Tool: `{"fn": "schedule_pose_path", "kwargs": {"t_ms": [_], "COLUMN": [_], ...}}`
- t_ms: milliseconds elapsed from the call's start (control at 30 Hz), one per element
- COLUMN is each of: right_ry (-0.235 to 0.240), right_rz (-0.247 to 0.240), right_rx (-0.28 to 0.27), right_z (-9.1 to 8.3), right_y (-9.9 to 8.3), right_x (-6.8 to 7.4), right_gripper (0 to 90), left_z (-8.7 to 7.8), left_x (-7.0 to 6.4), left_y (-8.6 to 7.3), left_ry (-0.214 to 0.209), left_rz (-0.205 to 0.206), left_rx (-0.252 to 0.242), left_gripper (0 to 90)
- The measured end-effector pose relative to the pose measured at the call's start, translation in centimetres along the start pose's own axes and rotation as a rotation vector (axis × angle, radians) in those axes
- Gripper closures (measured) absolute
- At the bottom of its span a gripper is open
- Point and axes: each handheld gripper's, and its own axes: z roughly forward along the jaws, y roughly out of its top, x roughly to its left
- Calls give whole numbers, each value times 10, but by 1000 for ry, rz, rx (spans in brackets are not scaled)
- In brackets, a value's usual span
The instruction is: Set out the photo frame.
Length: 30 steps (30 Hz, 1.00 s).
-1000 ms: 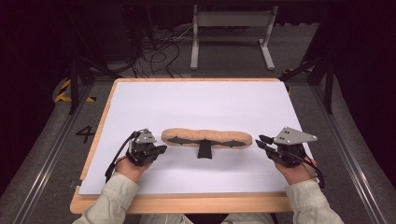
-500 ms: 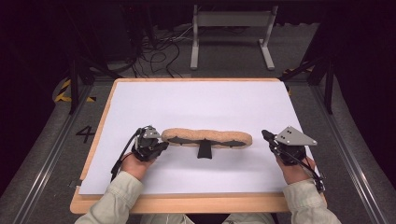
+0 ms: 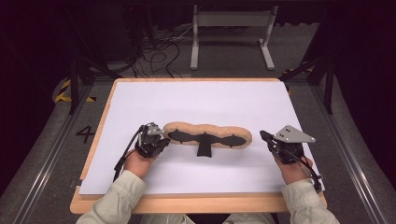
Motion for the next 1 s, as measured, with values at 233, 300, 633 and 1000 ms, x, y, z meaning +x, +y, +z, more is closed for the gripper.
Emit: {"fn": "schedule_pose_path", "kwargs": {"t_ms": [233,300,633,1000], "right_ry": [71,86,159,277], "right_rz": [24,15,-10,-49], "right_rx": [93,107,134,168], "right_z": [33,36,23,3], "right_y": [-5,-5,-5,-6], "right_x": [0,2,10,30], "right_gripper": [900,900,900,900], "left_z": [2,2,2,-10], "left_x": [-2,-2,6,2], "left_y": [0,0,3,4], "left_ry": [-8,-8,19,-7], "left_rz": [13,11,-33,-37], "left_rx": [15,15,-26,-64], "left_gripper": [900,900,900,900]}}
